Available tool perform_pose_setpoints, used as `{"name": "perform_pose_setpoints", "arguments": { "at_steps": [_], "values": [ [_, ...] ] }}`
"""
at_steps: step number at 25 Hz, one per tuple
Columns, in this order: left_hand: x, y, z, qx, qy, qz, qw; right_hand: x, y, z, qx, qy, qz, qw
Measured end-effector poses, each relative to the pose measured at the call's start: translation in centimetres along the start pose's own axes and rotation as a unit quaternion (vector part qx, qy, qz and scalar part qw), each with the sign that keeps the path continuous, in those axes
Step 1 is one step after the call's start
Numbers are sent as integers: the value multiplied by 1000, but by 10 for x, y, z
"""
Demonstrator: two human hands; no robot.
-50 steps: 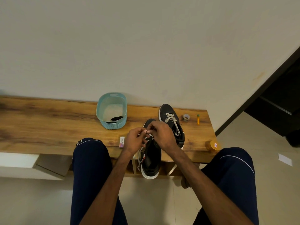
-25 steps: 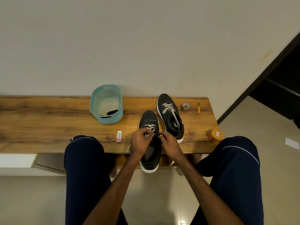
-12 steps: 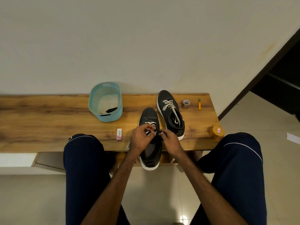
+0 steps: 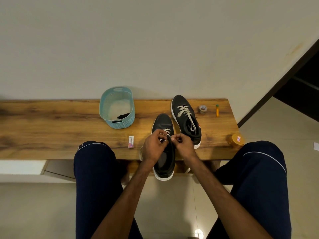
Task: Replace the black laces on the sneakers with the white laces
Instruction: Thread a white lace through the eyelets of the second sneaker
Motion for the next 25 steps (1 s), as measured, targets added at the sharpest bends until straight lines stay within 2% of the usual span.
{"name": "perform_pose_setpoints", "arguments": {
  "at_steps": [5,8,11,15,16,18,19,20,21,22,23,24,25],
  "values": [
    [-3,2,-1,21,14,18,1000,-4,-12,22,-11,-67,-69,995],
    [-2,2,4,-5,-2,9,1000,-5,-15,18,-1,-44,-54,998],
    [-2,2,6,-24,-3,4,1000,-7,-8,11,-46,-34,-14,998],
    [-3,3,7,-37,3,19,999,-13,-11,26,-80,-89,-72,990],
    [-3,2,7,-31,2,20,999,-15,-16,34,-46,-99,-92,990],
    [-2,-5,7,-5,3,5,1000,-20,-33,47,149,-94,-104,979],
    [-1,-9,8,12,-2,-3,1000,-22,-41,54,269,-89,-86,955],
    [0,-12,10,28,-12,-6,1000,-24,-49,59,340,-84,-70,934],
    [1,-15,12,45,-24,-8,999,-27,-57,63,354,-85,-61,929],
    [1,-17,15,63,-36,-13,997,-26,-63,64,291,-91,-64,950],
    [1,-20,17,77,-45,-22,996,-24,-64,63,163,-101,-69,979],
    [0,-21,20,85,-52,-33,994,-21,-59,60,-23,-116,-72,990],
    [-1,-22,23,89,-59,-41,993,-17,-44,54,-185,-130,-48,973]
  ]
}}
Point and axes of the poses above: each hand's wrist, its own x-axis towards the middle knuckle, its own y-axis out of the palm, z = x × y, the point moved 9 cm from there along x, towards the middle knuckle, and after that the axes turned 10 degrees about -x, right-handed, at the moved point
